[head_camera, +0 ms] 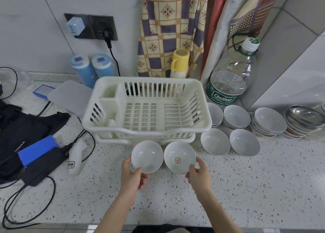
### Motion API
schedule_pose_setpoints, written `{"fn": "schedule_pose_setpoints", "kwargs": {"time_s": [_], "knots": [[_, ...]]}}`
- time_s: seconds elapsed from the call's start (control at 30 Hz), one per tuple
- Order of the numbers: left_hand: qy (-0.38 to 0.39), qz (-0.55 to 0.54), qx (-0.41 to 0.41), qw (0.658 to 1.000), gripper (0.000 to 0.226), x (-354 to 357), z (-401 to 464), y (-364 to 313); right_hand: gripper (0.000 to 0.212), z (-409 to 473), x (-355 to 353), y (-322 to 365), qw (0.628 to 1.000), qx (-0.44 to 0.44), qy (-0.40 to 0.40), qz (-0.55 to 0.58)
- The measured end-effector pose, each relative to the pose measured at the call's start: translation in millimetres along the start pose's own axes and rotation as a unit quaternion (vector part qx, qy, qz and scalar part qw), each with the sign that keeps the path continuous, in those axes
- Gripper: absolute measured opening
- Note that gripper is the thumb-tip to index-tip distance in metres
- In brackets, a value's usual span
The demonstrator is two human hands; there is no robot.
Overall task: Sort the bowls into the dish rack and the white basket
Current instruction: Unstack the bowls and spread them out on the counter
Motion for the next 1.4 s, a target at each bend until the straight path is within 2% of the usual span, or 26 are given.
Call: {"fn": "schedule_pose_setpoints", "kwargs": {"time_s": [0.37,0.57,0.67,0.8,0.87,0.97,1.07,1.23,1.4], "knots": [[-0.004,0.004,-0.008,1.000,0.057,-2,-6,-2,0.043,0,0,0,1.000,0.008,0.022,0.012],[-0.031,0.034,0.044,0.998,0.063,-6,-16,-8,0.036,1,-5,-2,0.998,0.021,0.052,0.033],[-0.076,0.045,0.112,0.990,0.052,-9,-25,-16,0.030,1,-17,-4,0.999,0.018,0.047,0.013],[-0.104,0.025,0.174,0.979,0.026,4,-40,-22,0.021,5,-45,-4,1.000,0.004,0.022,0.008],[-0.089,0.021,0.199,0.976,0.017,23,-51,-24,0.017,9,-57,0,1.000,-0.007,0.017,0.015],[-0.031,0.030,0.212,0.976,0.023,63,-67,-20,0.017,16,-76,8,0.999,-0.026,0.016,0.032],[0.017,0.031,0.188,0.982,0.021,106,-72,-16,0.016,25,-107,8,0.998,-0.040,0.008,0.053],[0.089,0.062,0.153,0.982,0.011,186,-70,-11,0.017,58,-178,-8,0.995,-0.006,-0.041,0.090],[0.084,0.072,0.150,0.983,0.013,257,-53,-11,0.018,104,-232,-5,0.997,-0.008,-0.052,0.052]]}}
Point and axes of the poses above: each hand's wrist, its own z-axis towards the middle knuckle, its own x-axis out of the palm, y = z × x, the point moved 7 cm from there along z, towards the middle knuckle, and after that the axes turned 14 degrees about -z, right-handed, at the moved point
